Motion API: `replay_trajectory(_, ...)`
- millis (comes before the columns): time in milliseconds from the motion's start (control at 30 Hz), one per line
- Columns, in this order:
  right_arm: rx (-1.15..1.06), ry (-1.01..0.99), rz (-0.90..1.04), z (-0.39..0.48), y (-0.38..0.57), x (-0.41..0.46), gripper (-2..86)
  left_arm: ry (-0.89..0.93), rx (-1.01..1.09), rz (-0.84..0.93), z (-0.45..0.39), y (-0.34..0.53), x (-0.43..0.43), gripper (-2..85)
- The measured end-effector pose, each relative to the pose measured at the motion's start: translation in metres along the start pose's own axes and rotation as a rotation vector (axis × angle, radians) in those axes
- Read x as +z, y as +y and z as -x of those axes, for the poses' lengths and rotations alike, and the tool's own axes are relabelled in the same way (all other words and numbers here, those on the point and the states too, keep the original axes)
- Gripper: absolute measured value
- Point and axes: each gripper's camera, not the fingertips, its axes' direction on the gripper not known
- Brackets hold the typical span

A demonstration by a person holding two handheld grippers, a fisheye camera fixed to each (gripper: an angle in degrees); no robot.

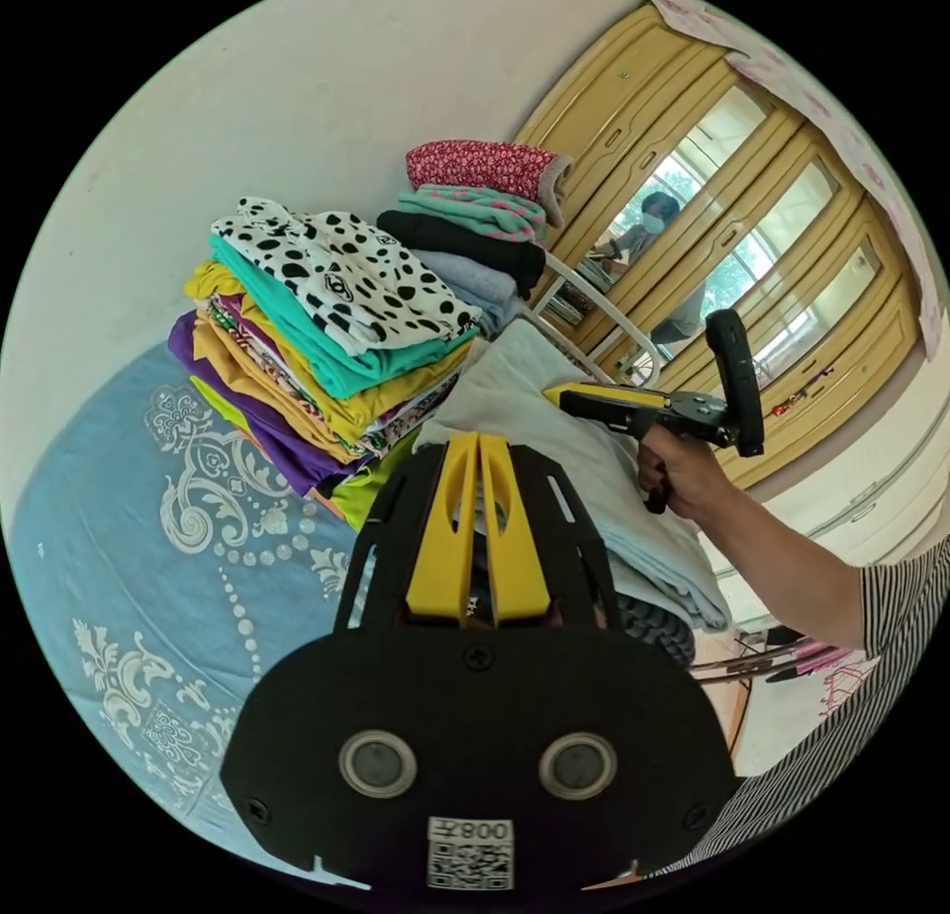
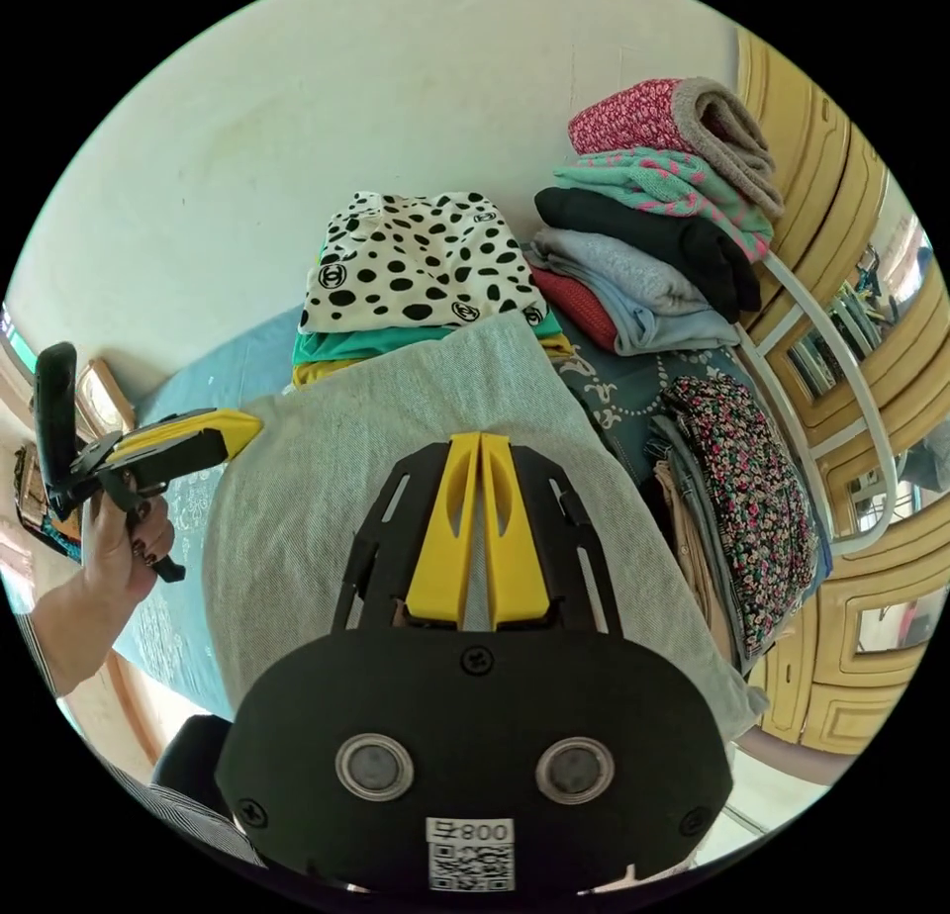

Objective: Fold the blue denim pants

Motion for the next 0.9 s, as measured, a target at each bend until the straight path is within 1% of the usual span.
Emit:
replay_trajectory(133, 0.023, -0.030, -0.017, -0.003, -0.020, -0.002, 0.1, 0.030, 0.058, -0.023, -0.031, -0.001, -0.027, 0.0)
replay_trajectory(167, 0.031, -0.050, -0.017, -0.005, -0.026, -0.003, 0.1, 0.016, 0.087, -0.019, -0.042, 0.003, -0.028, 0.0)
replay_trajectory(233, 0.043, -0.081, -0.020, -0.010, -0.035, -0.003, 0.1, -0.060, 0.119, 0.048, -0.050, 0.010, -0.012, 0.0)
replay_trajectory(267, 0.055, -0.121, -0.025, -0.015, -0.040, -0.004, 0.0, -0.091, 0.135, 0.080, -0.048, 0.017, 0.001, 0.0)
replay_trajectory(333, 0.078, -0.202, -0.033, -0.026, -0.046, -0.009, 0.0, -0.047, 0.085, 0.055, -0.035, 0.024, 0.002, 0.0)
replay_trajectory(400, 0.094, -0.323, -0.012, -0.039, -0.052, -0.017, 0.0, 0.009, 0.032, 0.089, -0.023, 0.022, -0.001, 0.0)
replay_trajectory(467, 0.112, -0.462, -0.070, -0.065, -0.053, -0.039, 0.1, 0.013, 0.028, 0.086, -0.022, 0.026, -0.005, 0.0)
replay_trajectory(500, 0.124, -0.475, -0.099, -0.073, -0.052, -0.046, 0.2, 0.015, 0.024, 0.082, -0.020, 0.030, -0.008, 0.1)
replay_trajectory(533, 0.145, -0.471, -0.151, -0.090, -0.052, -0.059, 0.2, 0.017, 0.020, 0.081, -0.019, 0.032, -0.010, 0.1)
replay_trajectory(600, 0.198, -0.398, -0.198, -0.119, -0.054, -0.072, 0.4, 0.027, -0.014, 0.071, -0.012, 0.040, -0.016, 0.1)
replay_trajectory(667, 0.274, -0.252, -0.228, -0.155, -0.062, -0.074, 0.9, 0.041, -0.028, 0.040, -0.008, 0.049, -0.024, 0.1)
replay_trajectory(700, 0.292, -0.222, -0.218, -0.164, -0.066, -0.071, 1.2, 0.048, -0.036, 0.019, -0.006, 0.056, -0.029, 0.1)
replay_trajectory(767, 0.312, -0.149, -0.127, -0.189, -0.088, -0.049, 2.5, 0.067, -0.057, -0.003, -0.001, 0.068, -0.034, 0.1)
replay_trajectory(900, 0.301, -0.029, -0.006, -0.201, -0.124, -0.007, 5.6, 0.097, -0.130, -0.006, 0.017, 0.101, -0.034, 0.2)
